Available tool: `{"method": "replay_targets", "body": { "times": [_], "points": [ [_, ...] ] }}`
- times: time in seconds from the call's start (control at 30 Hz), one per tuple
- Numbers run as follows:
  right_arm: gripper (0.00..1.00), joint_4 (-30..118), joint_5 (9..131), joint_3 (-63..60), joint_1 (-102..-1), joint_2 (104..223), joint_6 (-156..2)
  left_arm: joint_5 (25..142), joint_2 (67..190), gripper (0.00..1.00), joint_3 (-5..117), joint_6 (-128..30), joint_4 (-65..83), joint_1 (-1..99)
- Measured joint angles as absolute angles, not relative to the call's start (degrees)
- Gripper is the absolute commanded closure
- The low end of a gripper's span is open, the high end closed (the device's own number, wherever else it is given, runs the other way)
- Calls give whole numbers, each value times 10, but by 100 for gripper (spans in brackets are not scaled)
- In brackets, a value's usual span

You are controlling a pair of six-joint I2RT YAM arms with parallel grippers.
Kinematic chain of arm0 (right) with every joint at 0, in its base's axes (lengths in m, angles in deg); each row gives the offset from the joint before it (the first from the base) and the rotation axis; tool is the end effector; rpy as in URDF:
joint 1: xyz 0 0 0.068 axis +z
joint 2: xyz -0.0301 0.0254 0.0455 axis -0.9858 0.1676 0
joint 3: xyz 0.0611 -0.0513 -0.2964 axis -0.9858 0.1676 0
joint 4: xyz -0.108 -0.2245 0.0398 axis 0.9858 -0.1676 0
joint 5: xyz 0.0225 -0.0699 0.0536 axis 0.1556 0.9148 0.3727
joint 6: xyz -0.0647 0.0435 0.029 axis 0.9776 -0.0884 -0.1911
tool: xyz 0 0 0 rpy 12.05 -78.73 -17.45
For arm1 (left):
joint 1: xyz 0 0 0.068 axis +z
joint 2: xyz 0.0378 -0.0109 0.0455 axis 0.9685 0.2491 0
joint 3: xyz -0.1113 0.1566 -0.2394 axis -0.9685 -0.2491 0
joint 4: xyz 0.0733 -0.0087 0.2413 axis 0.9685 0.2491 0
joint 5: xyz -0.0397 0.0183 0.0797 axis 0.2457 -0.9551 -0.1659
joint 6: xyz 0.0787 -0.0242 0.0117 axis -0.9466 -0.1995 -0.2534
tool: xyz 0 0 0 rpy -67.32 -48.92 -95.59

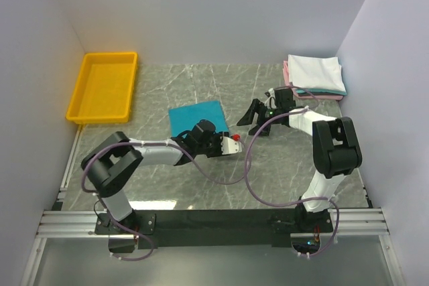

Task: Fold and stack the t-shirts
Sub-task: Fold the tshirt, then neatly place the folded tshirt to the corner

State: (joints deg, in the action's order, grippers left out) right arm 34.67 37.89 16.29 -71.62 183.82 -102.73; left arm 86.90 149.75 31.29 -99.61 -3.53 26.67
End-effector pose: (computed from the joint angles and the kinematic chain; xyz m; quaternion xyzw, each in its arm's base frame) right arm 0.3566 0.1023 0.1827 0.0797 0.8948 0.4093 0.1592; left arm 0.2342 -0.2911 0.1900 0.6430 0.6030 -0.1323 0.4532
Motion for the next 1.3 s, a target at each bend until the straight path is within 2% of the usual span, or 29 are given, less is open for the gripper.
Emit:
{"method": "replay_targets", "body": {
  "times": [0.2, 0.3, 0.43, 0.5, 0.57, 0.7, 0.83, 0.9, 1.0, 1.13, 1.3],
  "points": [
    [15, 390, 370, 187, -716, 1847, -1067, 866, 1560, 60, 344, -994, -58, 266],
    [14, 410, 362, 200, -716, 1862, -1090, 859, 1582, 68, 349, -995, -67, 266],
    [13, 449, 344, 217, -716, 1872, -1127, 858, 1588, 89, 350, -995, -76, 266],
    [12, 475, 342, 226, -716, 1873, -1145, 857, 1588, 92, 351, -994, -79, 267],
    [12, 497, 341, 231, -716, 1875, -1160, 857, 1588, 87, 354, -994, -80, 269],
    [12, 531, 340, 236, -717, 1882, -1185, 857, 1588, 65, 357, -995, -79, 271],
    [12, 550, 339, 239, -717, 1885, -1195, 855, 1588, 59, 357, -994, -78, 271],
    [11, 556, 339, 242, -717, 1885, -1197, 853, 1588, 59, 357, -995, -78, 272],
    [11, 567, 338, 247, -717, 1885, -1202, 853, 1589, 63, 360, -995, -75, 275],
    [11, 577, 338, 250, -717, 1885, -1206, 853, 1609, 74, 382, -994, -72, 283],
    [9, 616, 336, 268, -717, 1886, -1234, 855, 1633, 92, 409, -992, -66, 296]
  ]
}}
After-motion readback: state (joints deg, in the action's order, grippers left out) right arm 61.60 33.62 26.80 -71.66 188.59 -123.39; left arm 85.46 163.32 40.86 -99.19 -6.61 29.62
